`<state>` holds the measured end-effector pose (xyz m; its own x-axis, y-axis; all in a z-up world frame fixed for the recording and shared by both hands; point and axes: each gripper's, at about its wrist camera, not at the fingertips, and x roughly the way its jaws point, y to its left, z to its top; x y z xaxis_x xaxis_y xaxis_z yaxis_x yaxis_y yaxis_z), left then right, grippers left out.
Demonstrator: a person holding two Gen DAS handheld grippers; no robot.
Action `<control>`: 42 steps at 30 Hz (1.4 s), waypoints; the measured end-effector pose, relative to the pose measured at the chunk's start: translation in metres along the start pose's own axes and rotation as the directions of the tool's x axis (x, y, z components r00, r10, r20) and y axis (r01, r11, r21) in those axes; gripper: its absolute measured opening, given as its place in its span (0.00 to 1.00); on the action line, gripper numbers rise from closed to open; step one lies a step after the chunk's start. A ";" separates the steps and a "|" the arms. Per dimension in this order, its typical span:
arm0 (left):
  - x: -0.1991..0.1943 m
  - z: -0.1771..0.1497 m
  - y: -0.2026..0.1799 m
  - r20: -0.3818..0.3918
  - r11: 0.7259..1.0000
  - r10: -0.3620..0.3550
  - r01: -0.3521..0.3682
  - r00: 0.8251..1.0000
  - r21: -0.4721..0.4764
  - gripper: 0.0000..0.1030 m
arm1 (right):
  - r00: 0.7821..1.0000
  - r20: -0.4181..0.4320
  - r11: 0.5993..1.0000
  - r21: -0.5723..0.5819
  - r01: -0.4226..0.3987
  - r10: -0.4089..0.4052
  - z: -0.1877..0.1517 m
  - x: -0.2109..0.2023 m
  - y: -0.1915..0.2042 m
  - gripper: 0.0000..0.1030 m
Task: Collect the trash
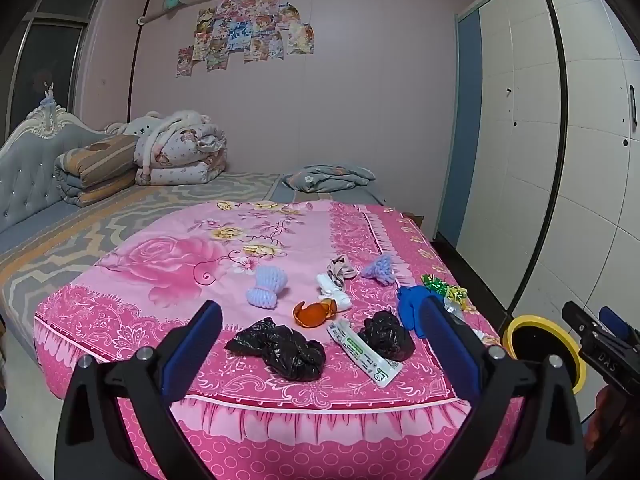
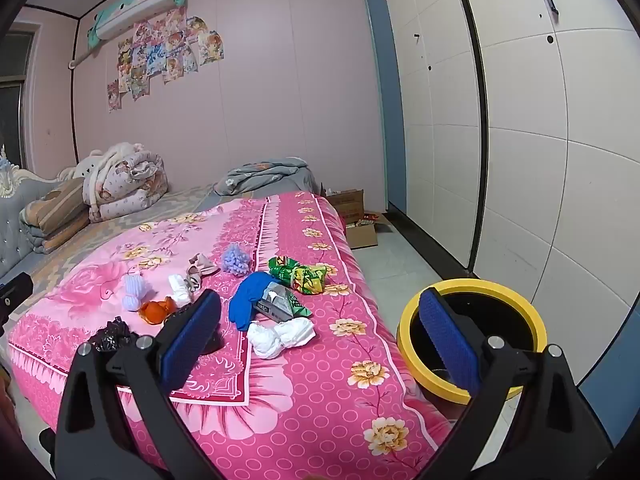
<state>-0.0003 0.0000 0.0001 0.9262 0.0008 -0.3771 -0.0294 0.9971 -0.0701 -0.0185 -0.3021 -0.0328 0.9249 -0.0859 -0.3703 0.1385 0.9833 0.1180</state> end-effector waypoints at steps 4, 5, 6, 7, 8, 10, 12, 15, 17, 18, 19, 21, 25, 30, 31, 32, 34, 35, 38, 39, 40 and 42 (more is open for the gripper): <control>-0.001 0.000 0.000 -0.001 1.000 -0.003 0.003 1.000 0.000 0.92 | 1.000 -0.010 1.000 -0.001 0.001 -0.001 0.000 0.001 0.000 0.92; -0.001 0.000 0.000 -0.001 1.000 -0.001 0.001 1.000 0.002 0.92 | 1.000 -0.009 1.000 0.000 0.001 -0.001 0.000 0.001 0.000 0.92; 0.000 0.000 0.001 -0.004 1.000 -0.003 0.003 1.000 -0.003 0.92 | 1.000 -0.009 1.000 -0.004 0.003 -0.003 0.000 0.001 0.000 0.92; 0.000 -0.001 0.004 -0.005 1.000 -0.003 0.003 1.000 -0.002 0.92 | 1.000 -0.008 1.000 -0.006 0.003 -0.003 0.000 0.001 0.000 0.92; 0.000 -0.001 0.004 -0.004 1.000 -0.001 0.001 1.000 -0.003 0.92 | 1.000 -0.008 1.000 -0.006 0.003 -0.003 0.000 0.001 0.000 0.92; 0.000 -0.001 0.004 -0.005 1.000 -0.001 0.001 1.000 -0.001 0.92 | 1.000 -0.008 1.000 -0.005 0.002 -0.002 0.000 0.002 0.001 0.92; 0.000 -0.002 0.004 -0.004 1.000 -0.002 0.002 1.000 -0.002 0.92 | 1.000 -0.009 1.000 -0.005 0.002 -0.002 0.000 0.002 0.001 0.92; 0.000 0.000 0.002 -0.007 1.000 -0.001 0.001 1.000 0.001 0.92 | 1.000 -0.009 1.000 -0.006 0.002 -0.002 -0.001 0.003 -0.001 0.92; 0.000 -0.001 0.004 -0.008 1.000 -0.003 0.003 1.000 -0.001 0.92 | 1.000 -0.010 1.000 -0.004 0.003 -0.003 -0.001 0.003 -0.001 0.92; 0.000 -0.001 0.004 -0.008 1.000 -0.004 0.004 1.000 -0.001 0.92 | 1.000 -0.011 1.000 -0.004 0.003 -0.003 -0.001 0.003 -0.001 0.92; 0.000 -0.001 0.005 -0.008 1.000 -0.005 0.005 1.000 -0.001 0.92 | 1.000 -0.011 1.000 -0.004 0.003 -0.003 -0.001 0.003 -0.001 0.92; 0.001 -0.001 0.004 -0.008 1.000 -0.003 0.003 1.000 -0.003 0.92 | 1.000 -0.012 1.000 -0.004 0.003 -0.003 -0.001 0.003 -0.001 0.92; 0.002 -0.003 0.007 -0.008 1.000 -0.003 0.003 1.000 -0.005 0.92 | 1.000 -0.012 1.000 -0.004 0.003 -0.003 -0.001 0.004 -0.001 0.92; 0.002 -0.002 0.007 -0.010 1.000 -0.004 0.004 1.000 -0.006 0.92 | 1.000 -0.015 1.000 -0.002 0.002 -0.002 0.000 0.004 -0.001 0.92; 0.001 -0.002 0.006 -0.010 1.000 -0.004 0.004 1.000 -0.007 0.92 | 1.000 -0.016 1.000 -0.002 0.002 -0.002 0.000 0.003 -0.002 0.92; 0.002 -0.003 0.005 -0.010 1.000 -0.001 0.001 1.000 -0.011 0.92 | 1.000 -0.016 1.000 -0.002 0.002 -0.002 -0.004 0.006 -0.001 0.92; 0.002 -0.004 0.006 -0.010 1.000 0.000 0.000 1.000 -0.011 0.92 | 1.000 -0.014 1.000 -0.002 0.003 -0.003 -0.006 0.007 -0.001 0.92; 0.002 -0.004 0.007 -0.010 1.000 -0.001 0.001 1.000 -0.011 0.92 | 1.000 -0.016 1.000 -0.002 0.002 -0.002 -0.005 0.007 -0.001 0.92; 0.002 -0.004 0.007 -0.011 1.000 -0.004 0.004 1.000 -0.013 0.92 | 1.000 -0.017 1.000 -0.001 0.002 -0.002 -0.004 0.007 -0.001 0.92; 0.002 -0.004 0.007 -0.011 1.000 -0.004 0.004 1.000 -0.013 0.92 | 1.000 -0.018 1.000 -0.001 0.000 0.000 -0.004 0.007 -0.002 0.92; 0.002 -0.004 0.007 -0.011 1.000 -0.004 0.004 1.000 -0.013 0.92 | 1.000 -0.018 1.000 -0.001 0.000 0.000 -0.005 0.007 -0.002 0.92; 0.002 -0.004 0.007 -0.011 1.000 -0.003 0.003 1.000 -0.013 0.92 | 1.000 -0.017 1.000 -0.001 0.002 -0.002 -0.004 0.007 -0.002 0.92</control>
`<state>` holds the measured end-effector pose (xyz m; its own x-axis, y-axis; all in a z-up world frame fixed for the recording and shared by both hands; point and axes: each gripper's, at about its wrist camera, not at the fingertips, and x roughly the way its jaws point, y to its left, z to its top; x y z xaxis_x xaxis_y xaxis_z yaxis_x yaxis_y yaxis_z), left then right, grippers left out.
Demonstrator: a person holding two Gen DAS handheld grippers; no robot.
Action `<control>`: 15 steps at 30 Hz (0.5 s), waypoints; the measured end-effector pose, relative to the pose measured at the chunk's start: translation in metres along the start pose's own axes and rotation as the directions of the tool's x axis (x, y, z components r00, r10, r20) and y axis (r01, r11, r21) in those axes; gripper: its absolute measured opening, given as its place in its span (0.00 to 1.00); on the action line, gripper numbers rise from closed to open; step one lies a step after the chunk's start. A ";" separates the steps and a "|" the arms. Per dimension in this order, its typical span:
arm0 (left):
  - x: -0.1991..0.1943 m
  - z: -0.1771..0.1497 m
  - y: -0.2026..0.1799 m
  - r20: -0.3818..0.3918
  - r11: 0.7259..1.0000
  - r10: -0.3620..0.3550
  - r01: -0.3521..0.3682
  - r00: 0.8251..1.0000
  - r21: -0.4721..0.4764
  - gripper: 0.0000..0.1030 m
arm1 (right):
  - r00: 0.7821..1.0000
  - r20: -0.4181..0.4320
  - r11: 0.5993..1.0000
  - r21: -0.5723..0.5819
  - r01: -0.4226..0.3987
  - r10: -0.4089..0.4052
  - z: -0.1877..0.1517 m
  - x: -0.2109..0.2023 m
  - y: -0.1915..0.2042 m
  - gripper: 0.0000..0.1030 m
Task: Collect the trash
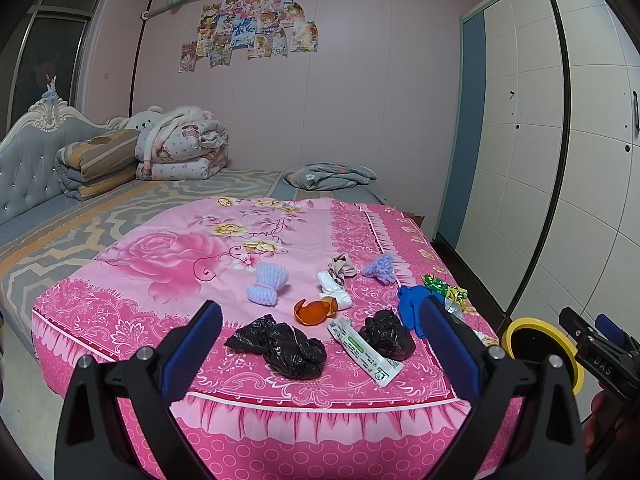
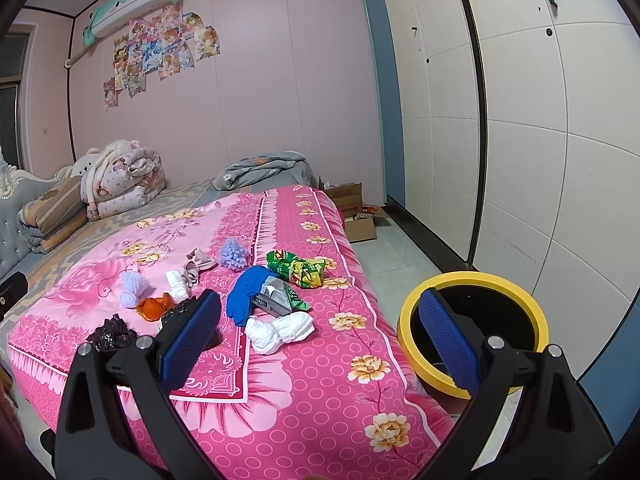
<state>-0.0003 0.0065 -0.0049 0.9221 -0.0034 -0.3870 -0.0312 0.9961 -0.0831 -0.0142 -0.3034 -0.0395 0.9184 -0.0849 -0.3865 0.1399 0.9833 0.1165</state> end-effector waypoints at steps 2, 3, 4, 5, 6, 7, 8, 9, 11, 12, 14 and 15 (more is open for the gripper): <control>0.000 0.000 0.000 -0.001 1.000 0.000 0.000 1.000 0.000 0.92 | 1.000 -0.001 1.000 0.001 -0.001 0.001 0.000 0.000 0.000 0.92; 0.000 0.000 -0.001 -0.002 1.000 -0.001 0.001 1.000 0.001 0.92 | 1.000 -0.001 1.000 0.001 -0.001 0.001 -0.001 0.000 0.000 0.92; 0.000 0.000 -0.001 -0.003 1.000 -0.002 0.002 1.000 0.001 0.92 | 1.000 -0.001 1.000 0.001 0.000 0.000 0.000 0.000 0.000 0.92; 0.001 0.000 -0.002 -0.004 1.000 -0.002 0.002 1.000 0.002 0.92 | 1.000 -0.001 1.000 0.001 -0.001 0.001 0.000 0.000 0.000 0.92; 0.001 -0.001 -0.002 -0.004 1.000 -0.002 0.002 1.000 0.002 0.92 | 1.000 -0.002 1.000 0.001 -0.001 0.001 0.000 0.000 0.000 0.92; 0.000 -0.001 -0.002 -0.003 1.000 -0.001 0.001 1.000 0.001 0.92 | 1.000 -0.002 1.000 0.001 0.000 0.000 0.000 0.000 0.000 0.92; 0.001 -0.001 -0.002 -0.003 1.000 0.000 0.000 1.000 0.001 0.92 | 1.000 -0.003 1.000 0.001 -0.001 0.001 0.000 0.000 0.000 0.92; 0.001 -0.001 -0.002 -0.004 1.000 -0.001 0.001 1.000 0.000 0.92 | 1.000 -0.003 1.000 0.002 -0.001 0.001 0.000 0.000 0.000 0.92; 0.001 -0.001 -0.003 -0.007 1.000 -0.003 0.003 1.000 0.000 0.92 | 1.000 -0.003 1.000 0.002 -0.001 0.001 0.000 0.000 0.000 0.92; 0.001 0.000 -0.003 -0.009 1.000 -0.004 0.004 1.000 0.000 0.92 | 1.000 -0.004 1.000 0.002 -0.001 0.001 0.000 0.000 0.000 0.92; 0.001 -0.001 -0.003 -0.012 1.000 -0.007 0.007 1.000 -0.002 0.92 | 1.000 -0.003 1.000 0.003 -0.001 0.001 -0.001 0.001 0.000 0.92; 0.001 0.000 -0.003 -0.012 1.000 -0.007 0.007 1.000 -0.003 0.92 | 1.000 -0.003 1.000 0.002 0.000 0.000 -0.003 0.002 0.001 0.92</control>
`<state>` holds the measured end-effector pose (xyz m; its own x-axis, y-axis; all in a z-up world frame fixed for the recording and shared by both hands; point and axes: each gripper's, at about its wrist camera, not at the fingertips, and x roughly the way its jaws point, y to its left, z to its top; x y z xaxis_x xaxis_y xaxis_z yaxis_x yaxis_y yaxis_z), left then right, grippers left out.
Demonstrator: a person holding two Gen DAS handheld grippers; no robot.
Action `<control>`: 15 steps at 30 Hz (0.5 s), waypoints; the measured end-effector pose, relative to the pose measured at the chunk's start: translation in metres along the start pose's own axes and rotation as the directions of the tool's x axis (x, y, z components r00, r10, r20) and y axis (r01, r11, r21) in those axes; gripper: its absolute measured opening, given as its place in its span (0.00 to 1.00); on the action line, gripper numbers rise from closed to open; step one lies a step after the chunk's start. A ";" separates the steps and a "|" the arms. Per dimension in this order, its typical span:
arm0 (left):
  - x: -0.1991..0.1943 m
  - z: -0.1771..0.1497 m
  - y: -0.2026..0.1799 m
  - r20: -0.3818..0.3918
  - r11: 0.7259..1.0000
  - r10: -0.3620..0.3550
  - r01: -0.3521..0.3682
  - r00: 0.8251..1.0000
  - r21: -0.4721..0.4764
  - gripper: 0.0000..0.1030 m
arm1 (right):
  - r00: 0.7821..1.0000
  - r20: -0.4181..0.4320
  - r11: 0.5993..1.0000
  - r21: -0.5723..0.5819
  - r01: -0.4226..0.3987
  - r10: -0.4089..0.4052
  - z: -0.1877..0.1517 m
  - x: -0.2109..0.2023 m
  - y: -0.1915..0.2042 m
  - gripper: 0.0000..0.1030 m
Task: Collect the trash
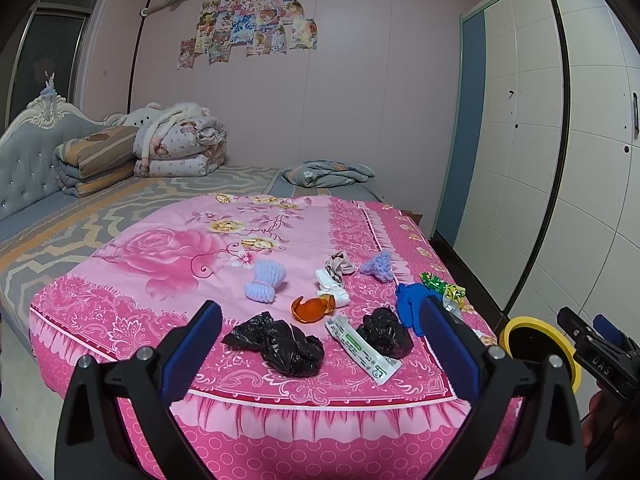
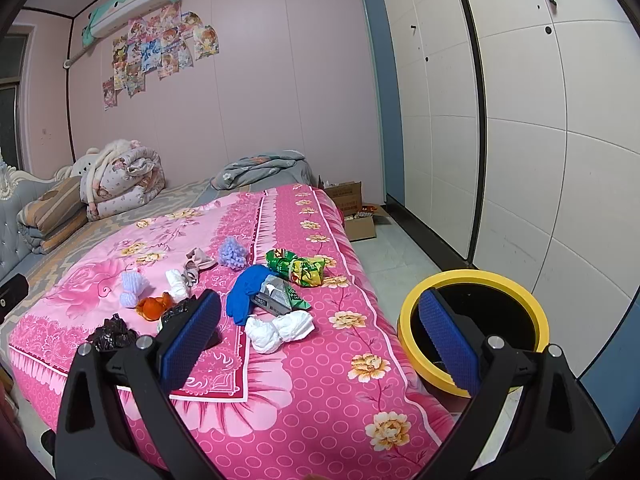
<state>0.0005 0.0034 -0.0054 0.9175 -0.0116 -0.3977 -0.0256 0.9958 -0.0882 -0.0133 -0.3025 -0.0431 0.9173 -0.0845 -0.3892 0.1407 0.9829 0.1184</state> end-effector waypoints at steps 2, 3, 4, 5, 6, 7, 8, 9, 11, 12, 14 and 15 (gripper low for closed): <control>0.000 0.000 -0.001 0.002 1.000 0.002 -0.002 1.000 0.001 0.92 | 1.000 -0.001 1.000 0.002 -0.001 0.001 0.000 0.000 0.000 0.92; -0.001 0.000 -0.001 0.003 1.000 0.002 -0.002 1.000 0.001 0.92 | 1.000 -0.001 1.000 0.001 -0.001 0.001 0.000 0.000 0.000 0.92; 0.000 0.000 -0.001 0.004 1.000 0.002 -0.002 1.000 0.001 0.92 | 1.000 -0.001 1.000 0.001 -0.001 0.001 0.000 0.000 0.000 0.92; 0.000 0.000 -0.001 0.003 1.000 0.002 -0.002 1.000 0.001 0.92 | 1.000 -0.001 1.000 0.001 0.000 0.000 0.000 0.000 0.000 0.92; 0.000 0.000 -0.001 0.003 1.000 0.002 -0.002 1.000 0.000 0.92 | 1.000 -0.002 1.000 0.001 -0.001 0.001 0.000 0.000 0.000 0.92; 0.000 0.000 -0.001 0.002 1.000 0.002 -0.002 1.000 0.001 0.92 | 1.000 -0.002 1.000 0.001 -0.002 0.002 0.000 0.000 0.000 0.92; -0.001 0.001 -0.001 0.001 1.000 0.001 -0.001 1.000 0.000 0.92 | 1.000 -0.002 1.000 0.001 0.000 0.000 0.000 0.000 0.000 0.92; -0.001 0.001 -0.001 0.001 1.000 0.001 -0.001 1.000 0.000 0.92 | 1.000 -0.002 1.000 0.001 0.000 0.000 0.000 0.000 0.000 0.92; -0.001 0.001 -0.001 0.002 1.000 0.001 -0.001 1.000 -0.001 0.92 | 1.000 -0.003 1.000 0.003 -0.001 0.001 0.001 0.000 0.000 0.92; -0.001 0.001 -0.001 0.003 1.000 0.001 -0.001 1.000 0.000 0.92 | 1.000 -0.003 1.000 0.003 -0.001 0.001 0.000 0.000 0.000 0.92; -0.001 0.001 -0.001 0.004 1.000 0.002 -0.002 1.000 0.001 0.92 | 1.000 -0.002 1.000 0.002 0.000 0.000 0.001 0.000 0.000 0.92; -0.001 0.001 -0.001 0.004 1.000 0.002 -0.002 1.000 0.001 0.92 | 1.000 -0.003 1.000 0.002 0.000 0.000 0.000 0.000 0.000 0.92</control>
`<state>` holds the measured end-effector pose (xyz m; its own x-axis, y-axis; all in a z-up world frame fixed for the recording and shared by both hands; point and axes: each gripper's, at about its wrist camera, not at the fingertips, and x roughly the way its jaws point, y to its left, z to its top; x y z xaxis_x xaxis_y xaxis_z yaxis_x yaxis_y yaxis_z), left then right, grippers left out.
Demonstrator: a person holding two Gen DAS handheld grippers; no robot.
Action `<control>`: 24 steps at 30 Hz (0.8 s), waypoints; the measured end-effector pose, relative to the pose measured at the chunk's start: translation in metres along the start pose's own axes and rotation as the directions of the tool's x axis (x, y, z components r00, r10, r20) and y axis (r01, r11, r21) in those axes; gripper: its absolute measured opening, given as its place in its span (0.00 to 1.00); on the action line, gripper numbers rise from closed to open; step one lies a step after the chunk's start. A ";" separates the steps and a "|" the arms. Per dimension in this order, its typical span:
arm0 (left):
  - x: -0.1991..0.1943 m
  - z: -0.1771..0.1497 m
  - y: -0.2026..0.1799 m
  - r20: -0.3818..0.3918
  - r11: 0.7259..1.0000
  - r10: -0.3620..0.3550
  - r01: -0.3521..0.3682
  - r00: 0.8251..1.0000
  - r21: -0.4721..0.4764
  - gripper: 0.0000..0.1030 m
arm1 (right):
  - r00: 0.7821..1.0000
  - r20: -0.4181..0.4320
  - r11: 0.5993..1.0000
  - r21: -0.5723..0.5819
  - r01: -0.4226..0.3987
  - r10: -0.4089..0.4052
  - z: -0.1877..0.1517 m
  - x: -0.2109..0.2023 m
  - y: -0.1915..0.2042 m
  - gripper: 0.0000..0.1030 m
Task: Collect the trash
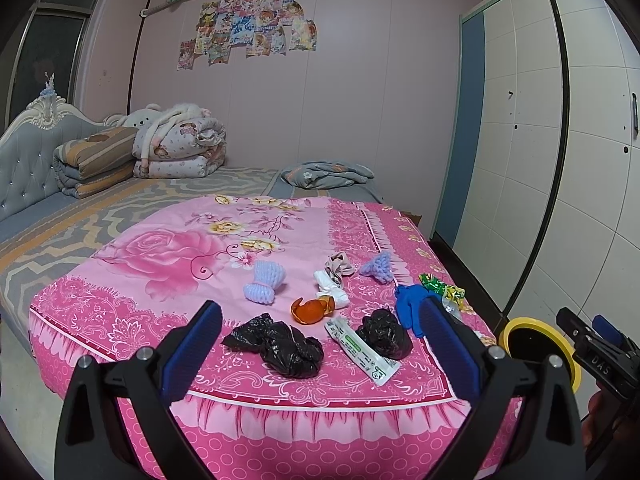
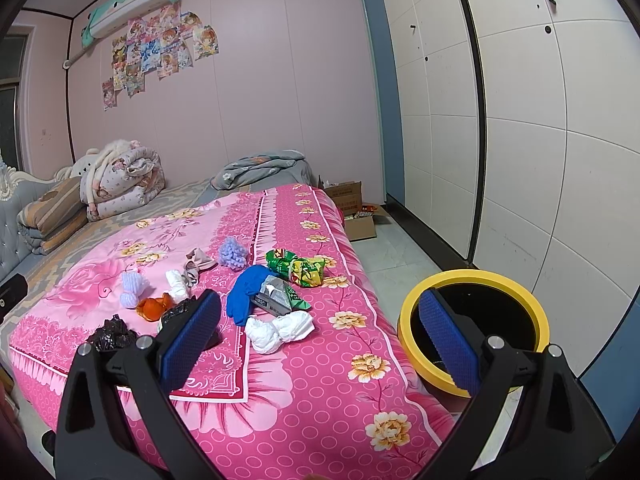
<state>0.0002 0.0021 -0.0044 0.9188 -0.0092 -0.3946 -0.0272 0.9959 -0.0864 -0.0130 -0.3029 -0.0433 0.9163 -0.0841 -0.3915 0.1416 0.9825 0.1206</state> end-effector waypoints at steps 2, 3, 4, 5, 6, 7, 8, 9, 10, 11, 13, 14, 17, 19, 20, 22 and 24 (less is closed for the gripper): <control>0.000 0.000 0.000 -0.001 1.000 -0.001 0.001 1.000 0.000 0.92 | 1.000 -0.002 1.000 0.000 -0.001 0.001 0.001 0.000 0.000 0.92; 0.000 0.000 0.000 -0.001 1.000 -0.001 0.001 1.000 0.000 0.92 | 1.000 -0.002 1.000 0.000 -0.001 0.001 0.001 0.000 0.000 0.92; 0.000 0.000 0.000 0.000 1.000 -0.001 0.001 1.000 -0.001 0.92 | 1.000 -0.001 1.000 0.000 -0.001 0.001 0.001 0.000 0.000 0.92; 0.000 0.000 0.000 0.000 1.000 0.000 0.000 1.000 0.000 0.92 | 1.000 -0.001 1.000 0.001 -0.001 0.001 0.001 -0.001 0.000 0.92; 0.000 0.000 0.000 0.000 1.000 0.000 0.000 1.000 0.000 0.92 | 1.000 -0.001 1.000 0.001 -0.001 0.001 0.001 -0.001 0.000 0.92; 0.000 0.000 0.000 0.000 1.000 -0.001 0.001 1.000 0.000 0.92 | 1.000 0.000 1.000 0.001 -0.001 0.001 0.000 0.000 0.000 0.92; 0.000 0.000 0.000 0.000 1.000 -0.001 0.001 1.000 0.000 0.92 | 1.000 -0.001 1.000 0.000 0.000 0.000 0.000 0.001 0.000 0.92; 0.000 0.000 0.000 0.000 1.000 -0.001 0.001 1.000 0.000 0.92 | 1.000 -0.001 1.000 0.000 0.000 0.000 -0.001 0.001 0.000 0.92; 0.000 0.000 0.000 0.000 1.000 -0.001 0.001 1.000 0.000 0.92 | 1.000 -0.002 1.000 0.002 -0.001 0.001 0.000 0.001 0.000 0.92; 0.000 0.000 0.000 0.000 1.000 -0.002 0.002 1.000 -0.001 0.92 | 1.000 -0.002 1.000 0.002 -0.002 0.002 0.000 0.001 0.000 0.92; 0.000 0.000 0.000 0.000 1.000 -0.001 0.001 1.000 0.000 0.92 | 1.000 -0.001 1.000 0.002 -0.001 0.001 0.000 0.001 0.000 0.92; 0.000 0.000 0.000 0.000 1.000 -0.002 0.002 1.000 -0.001 0.92 | 1.000 -0.001 1.000 0.002 -0.001 0.001 -0.001 0.002 0.000 0.92; 0.000 0.000 0.000 0.000 1.000 -0.002 0.002 1.000 -0.002 0.92 | 1.000 -0.001 1.000 0.001 0.000 0.000 -0.001 0.002 0.000 0.92; 0.000 0.000 0.000 0.000 1.000 -0.001 0.001 1.000 -0.001 0.92 | 1.000 -0.002 1.000 0.002 -0.001 0.001 -0.001 0.002 0.000 0.92; 0.000 0.000 0.000 0.001 1.000 0.000 0.000 1.000 -0.001 0.92 | 1.000 -0.002 1.000 0.002 -0.001 0.001 -0.001 0.002 0.000 0.92; 0.000 0.000 0.000 0.000 1.000 -0.002 0.002 1.000 -0.002 0.92 | 1.000 -0.002 1.000 0.002 0.000 0.000 -0.002 0.002 0.000 0.92; 0.000 0.001 -0.001 0.000 1.000 -0.002 0.002 1.000 -0.001 0.92 | 1.000 -0.001 1.000 0.002 0.000 0.000 -0.001 0.002 0.000 0.92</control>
<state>0.0007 0.0013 -0.0037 0.9187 -0.0112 -0.3948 -0.0259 0.9957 -0.0886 -0.0118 -0.3030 -0.0451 0.9160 -0.0834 -0.3924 0.1421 0.9822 0.1230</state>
